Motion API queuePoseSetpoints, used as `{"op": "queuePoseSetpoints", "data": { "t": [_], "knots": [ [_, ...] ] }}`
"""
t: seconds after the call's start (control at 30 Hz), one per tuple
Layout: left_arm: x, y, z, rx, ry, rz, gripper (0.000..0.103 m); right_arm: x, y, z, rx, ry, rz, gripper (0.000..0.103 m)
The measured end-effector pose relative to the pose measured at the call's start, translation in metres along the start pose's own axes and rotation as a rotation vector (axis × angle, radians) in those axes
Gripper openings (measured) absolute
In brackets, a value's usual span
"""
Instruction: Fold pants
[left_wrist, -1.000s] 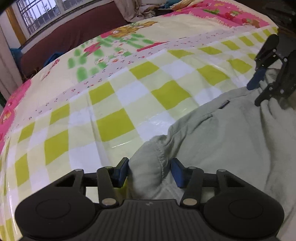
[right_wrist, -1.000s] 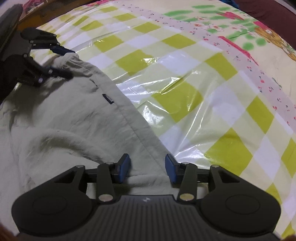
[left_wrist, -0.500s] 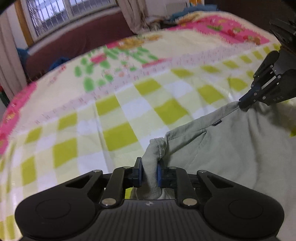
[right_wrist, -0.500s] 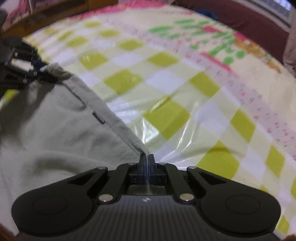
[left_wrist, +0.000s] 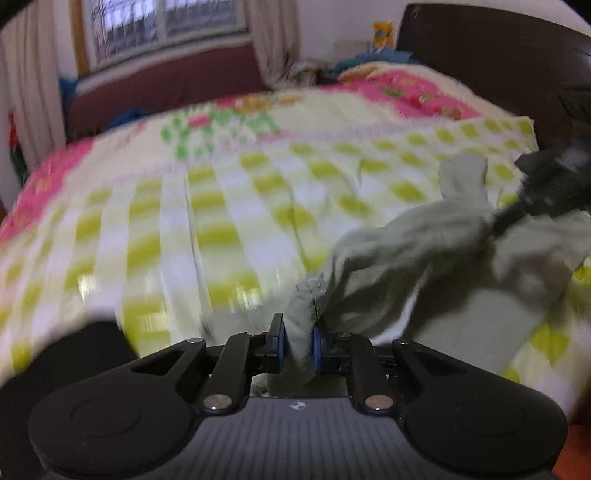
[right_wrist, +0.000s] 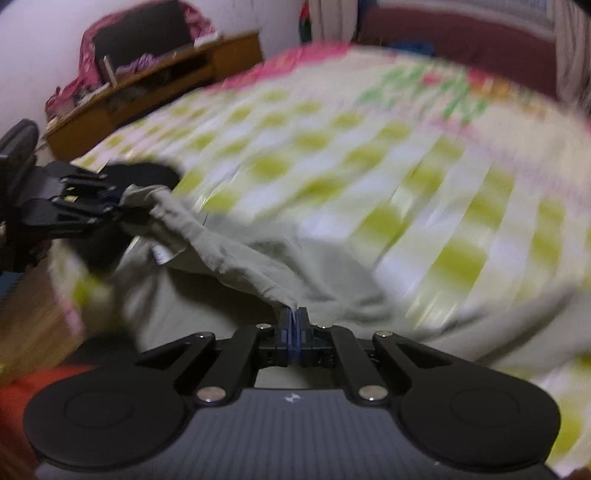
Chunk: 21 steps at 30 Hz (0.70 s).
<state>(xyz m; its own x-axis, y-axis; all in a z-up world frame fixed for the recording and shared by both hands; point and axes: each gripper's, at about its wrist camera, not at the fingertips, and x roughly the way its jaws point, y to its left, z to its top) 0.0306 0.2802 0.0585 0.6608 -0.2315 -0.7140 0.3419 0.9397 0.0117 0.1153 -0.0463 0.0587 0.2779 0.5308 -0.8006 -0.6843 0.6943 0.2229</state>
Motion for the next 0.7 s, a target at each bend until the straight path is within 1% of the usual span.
{"op": "queuePoseSetpoints", "data": {
  "t": [0.07,0.13,0.2,0.27,0.33,0.4,0.5,0.57,0.6,0.67,0.7],
  "knots": [
    [0.005,0.002,-0.014,-0.039,0.017,0.010,0.030,0.014,0.006,-0.014,0.023,0.045,0.004,0.002],
    [0.006,0.004,-0.025,-0.074,0.017,0.007,0.030,0.024,0.012,-0.023,0.047,0.076,0.019,0.002],
    [0.003,0.003,-0.030,-0.081,0.009,0.012,0.030,0.026,0.023,-0.030,0.028,0.091,0.027,0.002],
    [-0.006,0.002,-0.030,-0.060,-0.011,0.026,0.030,0.021,0.033,-0.031,-0.005,0.075,0.015,0.002],
    [-0.014,0.002,-0.028,-0.038,-0.039,0.043,0.030,0.016,0.035,-0.028,0.010,0.053,0.016,0.002],
    [-0.019,0.005,-0.028,-0.040,-0.051,0.046,0.031,0.015,0.042,-0.030,-0.007,0.034,0.003,0.002],
    [-0.016,0.004,-0.042,-0.032,-0.014,0.070,0.031,0.021,0.052,-0.037,-0.017,0.057,0.026,0.002],
    [-0.015,-0.003,-0.056,-0.018,0.015,0.088,0.031,0.027,0.060,-0.044,-0.065,0.074,0.005,0.002],
    [-0.013,-0.008,-0.064,-0.006,0.033,0.094,0.032,0.030,0.060,-0.048,-0.076,0.086,-0.007,0.002],
    [-0.008,-0.017,-0.077,0.038,0.068,0.117,0.039,0.042,0.057,-0.056,-0.072,0.144,-0.021,0.004],
    [-0.005,-0.021,-0.083,0.062,0.089,0.127,0.041,0.045,0.057,-0.059,-0.068,0.159,-0.023,0.006]
  ]
}}
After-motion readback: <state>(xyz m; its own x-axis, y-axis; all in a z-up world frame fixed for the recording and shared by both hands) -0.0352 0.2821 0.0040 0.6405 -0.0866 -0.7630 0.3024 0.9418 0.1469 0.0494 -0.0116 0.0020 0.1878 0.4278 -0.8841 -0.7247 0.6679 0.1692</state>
